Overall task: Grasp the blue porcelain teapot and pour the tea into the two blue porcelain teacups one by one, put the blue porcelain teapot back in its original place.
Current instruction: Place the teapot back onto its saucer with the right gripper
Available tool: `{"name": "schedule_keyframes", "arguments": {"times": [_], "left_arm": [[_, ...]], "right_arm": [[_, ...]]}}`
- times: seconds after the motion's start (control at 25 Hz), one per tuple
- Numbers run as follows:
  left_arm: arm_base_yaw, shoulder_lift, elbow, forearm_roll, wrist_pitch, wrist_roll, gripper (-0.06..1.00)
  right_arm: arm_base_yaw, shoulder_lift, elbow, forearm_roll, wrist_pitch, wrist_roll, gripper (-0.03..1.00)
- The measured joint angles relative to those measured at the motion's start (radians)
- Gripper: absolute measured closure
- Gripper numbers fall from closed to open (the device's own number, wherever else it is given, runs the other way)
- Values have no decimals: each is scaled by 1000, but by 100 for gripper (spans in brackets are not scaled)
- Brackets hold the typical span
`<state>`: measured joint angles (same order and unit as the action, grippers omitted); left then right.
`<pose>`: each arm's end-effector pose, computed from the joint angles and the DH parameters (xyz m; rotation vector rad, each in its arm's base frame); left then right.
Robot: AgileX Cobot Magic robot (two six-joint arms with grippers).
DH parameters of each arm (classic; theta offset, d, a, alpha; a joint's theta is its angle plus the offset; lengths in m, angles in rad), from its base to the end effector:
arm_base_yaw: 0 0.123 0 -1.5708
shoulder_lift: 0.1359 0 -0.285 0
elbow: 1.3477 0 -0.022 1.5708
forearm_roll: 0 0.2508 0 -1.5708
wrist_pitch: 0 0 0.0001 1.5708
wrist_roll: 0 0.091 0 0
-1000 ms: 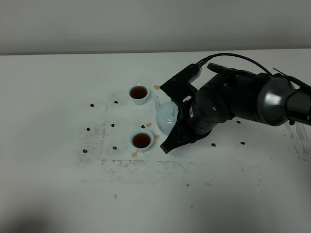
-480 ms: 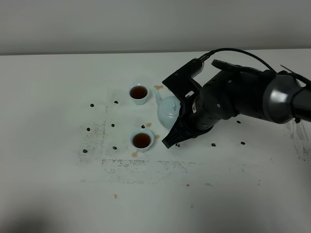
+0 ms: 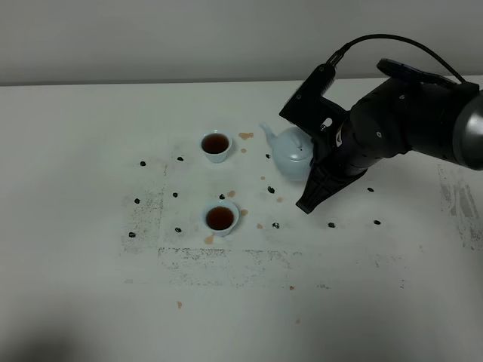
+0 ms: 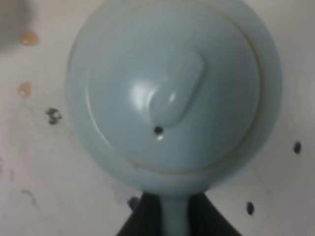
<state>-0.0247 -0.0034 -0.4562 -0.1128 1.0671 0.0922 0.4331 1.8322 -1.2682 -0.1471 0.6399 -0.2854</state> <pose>-0.0013 -0.0089 0.2650 0.1248 2.0833 -0.0953 0.3513 0.1536 0.2089 -1.0635 2.4592 -0.1083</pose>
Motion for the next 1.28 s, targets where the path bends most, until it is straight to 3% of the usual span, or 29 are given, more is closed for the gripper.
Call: {"name": "schedule_keyframes", "arguments": {"times": [0.24,0.48,1.28], "left_arm": [[0,0,0,0,0,0,38],[0,0,0,0,0,0,38],[0,0,0,0,0,-1,38]], "right_arm": [[-13,10,-65,178,-6,-45,89],[-19,102,-122,274,5,-21,89],[-22,230,-134,323,-3,6,89]]}}
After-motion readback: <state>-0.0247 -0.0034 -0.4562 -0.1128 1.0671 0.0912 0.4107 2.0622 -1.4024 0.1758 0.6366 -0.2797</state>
